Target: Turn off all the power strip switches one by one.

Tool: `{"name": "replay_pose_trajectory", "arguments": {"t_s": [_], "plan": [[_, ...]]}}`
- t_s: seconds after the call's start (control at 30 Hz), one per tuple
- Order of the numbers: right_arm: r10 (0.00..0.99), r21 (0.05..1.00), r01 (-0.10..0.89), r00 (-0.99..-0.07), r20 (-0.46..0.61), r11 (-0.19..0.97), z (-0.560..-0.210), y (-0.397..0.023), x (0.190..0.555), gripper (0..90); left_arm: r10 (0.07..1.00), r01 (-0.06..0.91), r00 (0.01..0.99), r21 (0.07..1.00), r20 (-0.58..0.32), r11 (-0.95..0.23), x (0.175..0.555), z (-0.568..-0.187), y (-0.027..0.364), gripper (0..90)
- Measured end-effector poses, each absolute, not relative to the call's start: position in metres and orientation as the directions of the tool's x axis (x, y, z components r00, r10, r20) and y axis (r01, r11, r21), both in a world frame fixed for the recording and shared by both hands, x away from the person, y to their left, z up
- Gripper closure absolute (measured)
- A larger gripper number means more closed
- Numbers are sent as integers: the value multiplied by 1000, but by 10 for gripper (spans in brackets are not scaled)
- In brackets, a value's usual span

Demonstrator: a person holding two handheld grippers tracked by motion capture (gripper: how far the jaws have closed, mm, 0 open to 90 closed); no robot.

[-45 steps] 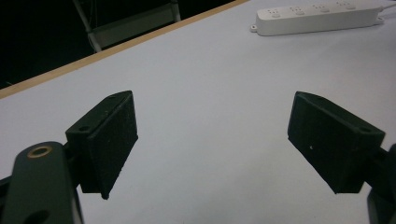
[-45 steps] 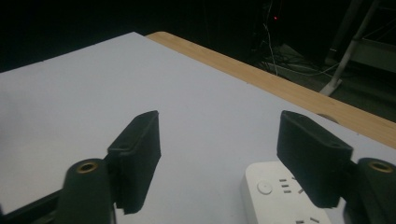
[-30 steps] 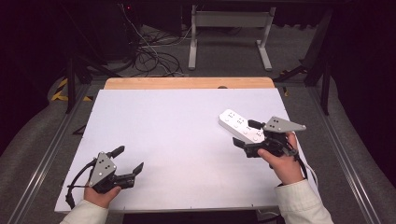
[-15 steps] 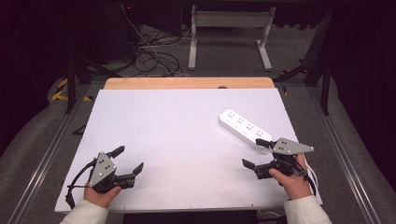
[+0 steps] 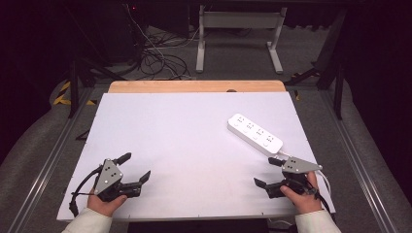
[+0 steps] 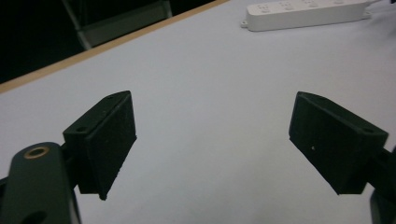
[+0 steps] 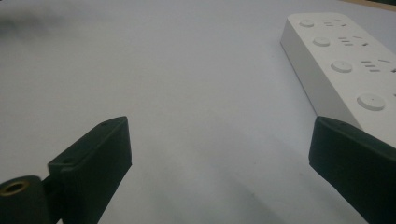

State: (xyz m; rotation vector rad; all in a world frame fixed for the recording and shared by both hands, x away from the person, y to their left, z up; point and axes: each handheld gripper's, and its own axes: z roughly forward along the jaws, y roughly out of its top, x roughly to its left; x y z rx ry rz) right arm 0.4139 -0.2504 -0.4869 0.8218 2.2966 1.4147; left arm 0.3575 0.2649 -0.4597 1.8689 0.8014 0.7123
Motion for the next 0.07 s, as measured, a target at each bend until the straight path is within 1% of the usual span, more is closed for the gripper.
{"name": "replay_pose_trajectory", "arguments": {"t_s": [0.07], "plan": [[625,887,303,-781,21,348,-486,-250,414,72,770,214,616,904,168,-369,357,-461,264,126]]}}
